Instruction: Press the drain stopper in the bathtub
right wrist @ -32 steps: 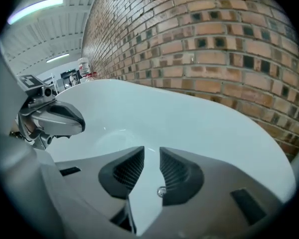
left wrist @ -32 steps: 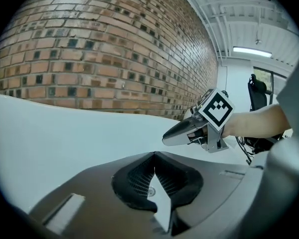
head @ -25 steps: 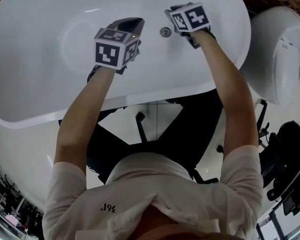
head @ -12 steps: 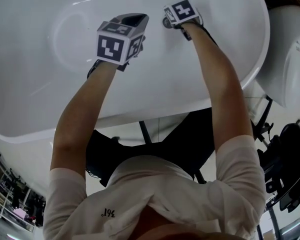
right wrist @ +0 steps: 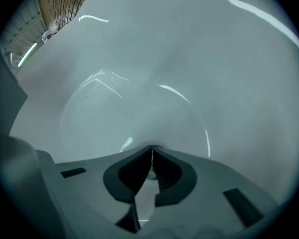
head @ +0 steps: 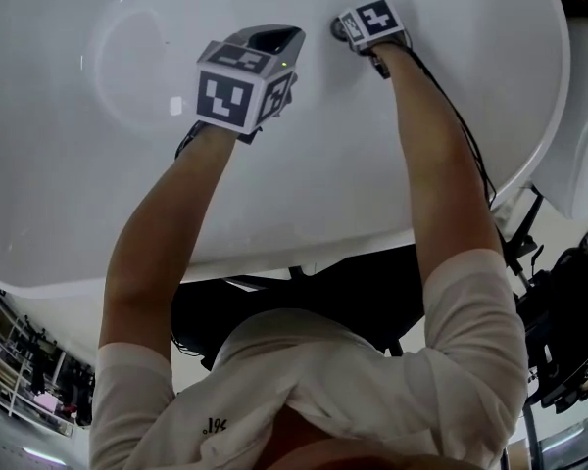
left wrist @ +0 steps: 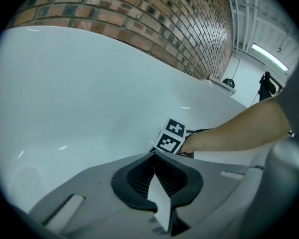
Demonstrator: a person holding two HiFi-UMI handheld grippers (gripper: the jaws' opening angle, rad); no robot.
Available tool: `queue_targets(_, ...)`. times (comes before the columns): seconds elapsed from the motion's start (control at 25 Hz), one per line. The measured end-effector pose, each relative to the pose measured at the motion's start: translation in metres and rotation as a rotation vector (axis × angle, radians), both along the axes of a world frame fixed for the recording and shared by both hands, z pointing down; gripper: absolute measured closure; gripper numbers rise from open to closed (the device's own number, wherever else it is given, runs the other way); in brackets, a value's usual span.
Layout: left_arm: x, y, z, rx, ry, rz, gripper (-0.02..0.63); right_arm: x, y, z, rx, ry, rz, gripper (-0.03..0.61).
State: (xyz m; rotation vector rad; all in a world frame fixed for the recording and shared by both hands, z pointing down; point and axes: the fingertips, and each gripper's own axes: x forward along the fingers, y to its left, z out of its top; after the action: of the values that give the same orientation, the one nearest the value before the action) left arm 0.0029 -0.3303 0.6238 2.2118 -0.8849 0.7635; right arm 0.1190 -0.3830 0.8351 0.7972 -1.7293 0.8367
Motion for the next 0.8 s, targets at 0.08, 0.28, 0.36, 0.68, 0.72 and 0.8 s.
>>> queue_targets(0.08, 0.002, 0.005, 0.004, -0.018, 0.011, 0.0, 0.609, -0.002, 0.006, 0.004, -0.016, -0.01, -0.02, 0.574)
queue_targets(0.28, 0.001, 0.011, 0.008, -0.045, 0.018, -0.009, 0.609, 0.006, 0.019, 0.021, -0.03, 0.061, -0.085, 0.574)
queue_targets(0.36, 0.001, 0.012, 0.01, -0.054, 0.02, -0.019, 0.609, 0.008, 0.019, 0.024, -0.029, 0.066, -0.087, 0.575)
queue_targets(0.68, 0.002, 0.028, 0.033, -0.131, -0.007, -0.003, 0.609, -0.011, 0.027, 0.02, -0.045, 0.032, -0.156, 0.572)
queue_targets(0.72, 0.002, 0.031, 0.035, -0.138, -0.015, 0.004, 0.609, -0.013, 0.027, 0.021, -0.043, 0.035, -0.157, 0.572)
queue_targets(0.8, 0.003, 0.037, 0.04, -0.154, -0.025, 0.018, 0.609, -0.013, 0.03, 0.027, -0.039, 0.071, -0.146, 0.571)
